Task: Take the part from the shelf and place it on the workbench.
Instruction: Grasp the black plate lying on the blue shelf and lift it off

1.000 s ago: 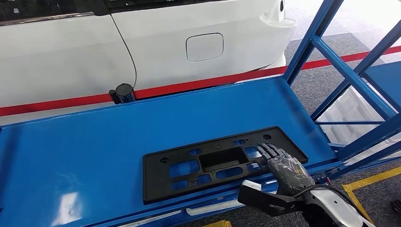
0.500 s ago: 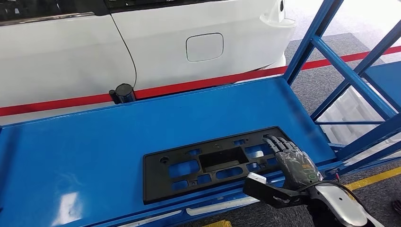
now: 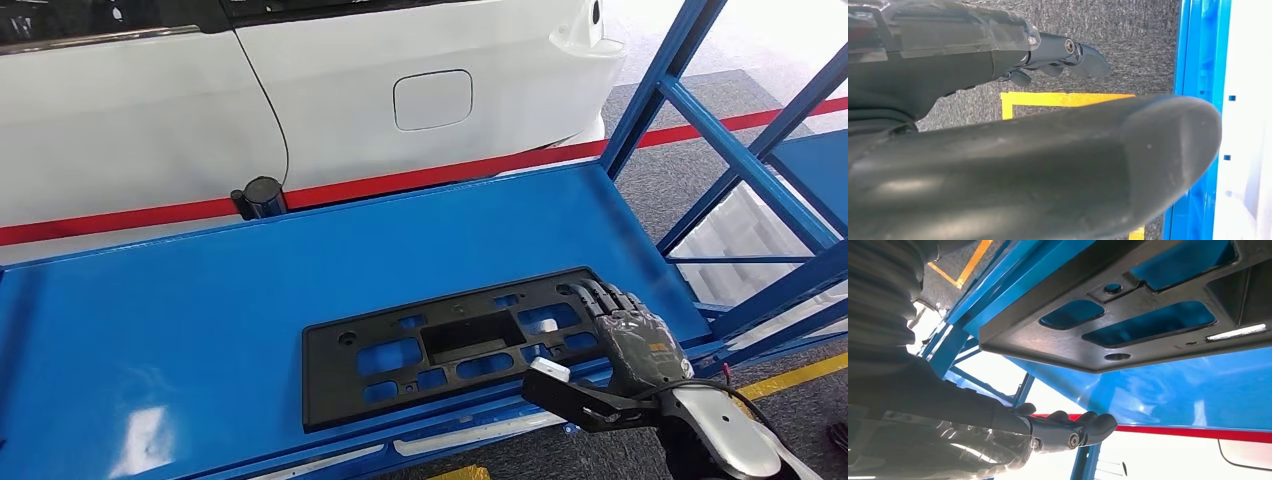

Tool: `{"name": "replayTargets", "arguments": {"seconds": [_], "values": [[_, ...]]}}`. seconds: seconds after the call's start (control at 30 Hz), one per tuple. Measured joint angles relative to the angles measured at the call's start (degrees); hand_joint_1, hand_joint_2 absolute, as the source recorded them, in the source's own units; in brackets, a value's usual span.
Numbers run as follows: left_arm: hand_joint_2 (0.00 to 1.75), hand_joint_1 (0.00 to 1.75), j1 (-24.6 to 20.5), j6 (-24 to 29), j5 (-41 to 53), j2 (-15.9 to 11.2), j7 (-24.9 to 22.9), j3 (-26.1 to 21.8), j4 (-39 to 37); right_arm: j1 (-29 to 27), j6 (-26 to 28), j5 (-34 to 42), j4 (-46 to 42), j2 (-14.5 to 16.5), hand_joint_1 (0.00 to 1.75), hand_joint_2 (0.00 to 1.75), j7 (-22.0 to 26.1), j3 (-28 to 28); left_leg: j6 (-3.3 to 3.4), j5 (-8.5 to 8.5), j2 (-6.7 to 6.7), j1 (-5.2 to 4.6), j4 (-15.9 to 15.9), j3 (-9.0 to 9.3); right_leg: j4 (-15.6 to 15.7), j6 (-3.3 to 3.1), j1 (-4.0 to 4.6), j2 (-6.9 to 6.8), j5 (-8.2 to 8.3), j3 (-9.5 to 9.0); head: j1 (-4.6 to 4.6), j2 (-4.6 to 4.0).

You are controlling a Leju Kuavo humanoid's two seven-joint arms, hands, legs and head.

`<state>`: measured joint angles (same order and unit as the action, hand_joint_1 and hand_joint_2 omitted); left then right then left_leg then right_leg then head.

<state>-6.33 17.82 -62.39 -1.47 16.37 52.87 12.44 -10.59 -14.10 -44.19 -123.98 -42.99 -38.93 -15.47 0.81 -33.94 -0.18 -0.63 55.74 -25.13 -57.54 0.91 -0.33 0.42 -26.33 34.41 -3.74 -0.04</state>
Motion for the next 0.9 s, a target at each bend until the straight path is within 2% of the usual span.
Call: {"name": "replayTargets", "arguments": {"seconds": [0.5,0.9], "values": [[0.00,0.00,0.0,-0.4,1.1,0.0,-0.1,0.0,0.0,1.2,5.8,0.3,2.4,0.9,0.00,1.75,0.0,-2.1,0.00,0.00,0.12,0.01,0.0,-0.01,0.0,0.00,0.00,-0.01,0.00,0.00,0.00,0.00],[0.00,0.00,-0.1,-0.5,1.7,0.0,-0.2,0.0,0.0,4.7,13.8,1.1,5.7,1.1,0.00,1.75,0.0,-7.5,0.00,0.00,0.29,0.00,0.0,0.01,0.0,0.00,-0.01,0.02,0.00,0.00,0.03,0.00]]}}
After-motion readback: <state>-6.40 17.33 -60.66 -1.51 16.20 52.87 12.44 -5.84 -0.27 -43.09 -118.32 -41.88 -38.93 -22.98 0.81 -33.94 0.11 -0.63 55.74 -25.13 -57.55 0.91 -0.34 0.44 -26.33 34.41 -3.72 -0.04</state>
